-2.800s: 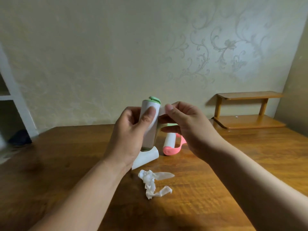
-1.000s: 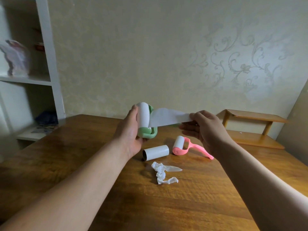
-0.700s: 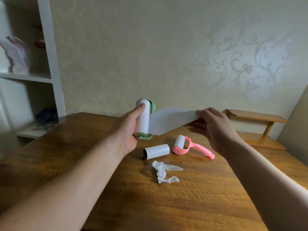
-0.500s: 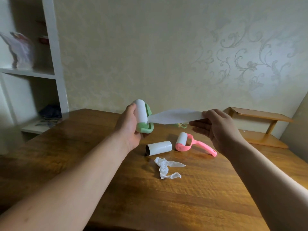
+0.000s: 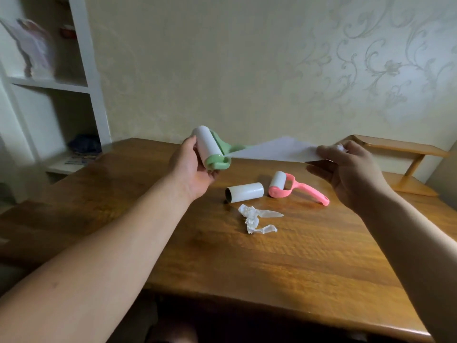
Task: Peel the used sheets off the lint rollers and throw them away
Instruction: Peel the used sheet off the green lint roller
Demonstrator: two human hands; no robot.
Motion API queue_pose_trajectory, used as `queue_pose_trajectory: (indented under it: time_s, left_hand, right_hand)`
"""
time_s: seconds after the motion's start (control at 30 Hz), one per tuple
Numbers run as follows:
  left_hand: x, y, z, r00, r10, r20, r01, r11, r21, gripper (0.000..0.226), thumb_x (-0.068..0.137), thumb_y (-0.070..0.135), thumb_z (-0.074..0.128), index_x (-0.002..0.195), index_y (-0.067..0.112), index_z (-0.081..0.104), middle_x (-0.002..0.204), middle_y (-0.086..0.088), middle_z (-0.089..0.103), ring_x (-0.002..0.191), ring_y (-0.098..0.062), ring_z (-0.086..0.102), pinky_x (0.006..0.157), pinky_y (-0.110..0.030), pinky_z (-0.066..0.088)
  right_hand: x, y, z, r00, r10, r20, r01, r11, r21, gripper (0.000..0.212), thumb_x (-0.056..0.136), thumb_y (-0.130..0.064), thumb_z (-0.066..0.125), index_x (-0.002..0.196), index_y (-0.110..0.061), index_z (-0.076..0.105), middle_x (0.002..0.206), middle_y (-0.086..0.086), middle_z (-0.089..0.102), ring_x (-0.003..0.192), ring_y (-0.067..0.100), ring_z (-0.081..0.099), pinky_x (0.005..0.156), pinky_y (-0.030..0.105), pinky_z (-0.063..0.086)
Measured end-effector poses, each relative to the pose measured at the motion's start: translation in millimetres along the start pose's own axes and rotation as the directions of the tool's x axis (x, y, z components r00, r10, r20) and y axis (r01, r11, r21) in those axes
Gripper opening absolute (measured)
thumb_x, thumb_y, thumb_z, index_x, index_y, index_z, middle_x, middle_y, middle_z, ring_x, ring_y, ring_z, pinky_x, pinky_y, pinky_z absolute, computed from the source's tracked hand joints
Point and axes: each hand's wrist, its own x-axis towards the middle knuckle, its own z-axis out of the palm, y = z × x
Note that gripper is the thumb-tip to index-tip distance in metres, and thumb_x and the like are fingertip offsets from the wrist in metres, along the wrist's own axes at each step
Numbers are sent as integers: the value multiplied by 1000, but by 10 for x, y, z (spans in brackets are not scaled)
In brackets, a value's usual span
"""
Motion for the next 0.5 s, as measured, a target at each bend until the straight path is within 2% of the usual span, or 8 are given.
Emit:
queue_pose_trajectory:
  time_s: [0.1, 0.2, 0.27, 0.3, 0.37, 0.4, 0.5]
  left_hand:
    - [32, 72, 4, 996, 57, -63, -62, 995, -80, 35, 112, 36, 50, 135, 14, 64, 131, -20, 71, 101, -34, 72, 68, -37, 63]
    - [80, 73, 50, 986, 115, -117, -129, 985, -116, 36, 111, 32, 47, 136, 12, 64, 121, -19, 71, 90, -33, 72, 57, -35, 62]
    - [86, 5, 89, 985, 123, -125, -140, 981, -134, 37, 110, 40, 54, 129, 12, 66, 116, -19, 72, 80, -32, 74, 58, -34, 62]
    - [82, -40, 88, 985, 125, -119, -140, 981, -131, 45, 106, 53, 60, 126, 13, 67, 114, -18, 74, 75, -31, 77, 59, -35, 63]
    - [96, -108, 62, 990, 128, -64, -132, 988, -74, 69, 91, 77, 68, 125, 18, 70, 110, -15, 76, 69, -26, 80, 62, -36, 64]
    - [101, -129, 37, 992, 124, -14, -124, 992, -24, 70, 87, 78, 72, 127, 20, 71, 111, -13, 76, 72, -24, 80, 62, -35, 63]
    - [117, -142, -56, 989, 99, 109, -107, 991, 77, 43, 95, 54, 79, 125, 23, 74, 113, -11, 81, 90, -25, 82, 66, -37, 65]
  right_hand:
    - [-133, -23, 6, 999, -40, 27, 40, 999, -2, 19, 102, -3, 71, 94, -14, 57, 88, 8, 80, 93, 33, 85, 77, 38, 68]
    - [-321, 49, 50, 999, -52, 4, 52, 999, 14, 17, 102, -2, 70, 98, -12, 57, 90, 9, 78, 91, 31, 85, 78, 38, 67]
    - [-452, 188, 59, 999, -34, -22, 35, 999, 39, 18, 101, -1, 69, 96, -12, 55, 79, 4, 79, 86, 30, 85, 75, 36, 67]
    - [-508, 275, 39, 999, -23, -34, 25, 999, 45, 19, 101, -1, 69, 96, -12, 56, 75, 2, 78, 83, 29, 85, 73, 35, 67]
    - [-565, 427, -15, 998, 2, -64, 3, 998, 68, 16, 102, -2, 70, 101, -12, 57, 75, 2, 80, 83, 28, 85, 72, 33, 66]
    - [-570, 475, -49, 996, 24, -83, -17, 996, 86, 15, 101, -2, 70, 105, -11, 59, 76, 4, 81, 84, 28, 85, 73, 34, 67]
    - [-519, 563, -160, 983, 63, -173, -48, 995, 87, 16, 98, -4, 72, 108, -11, 61, 82, 10, 79, 78, 24, 81, 75, 36, 67]
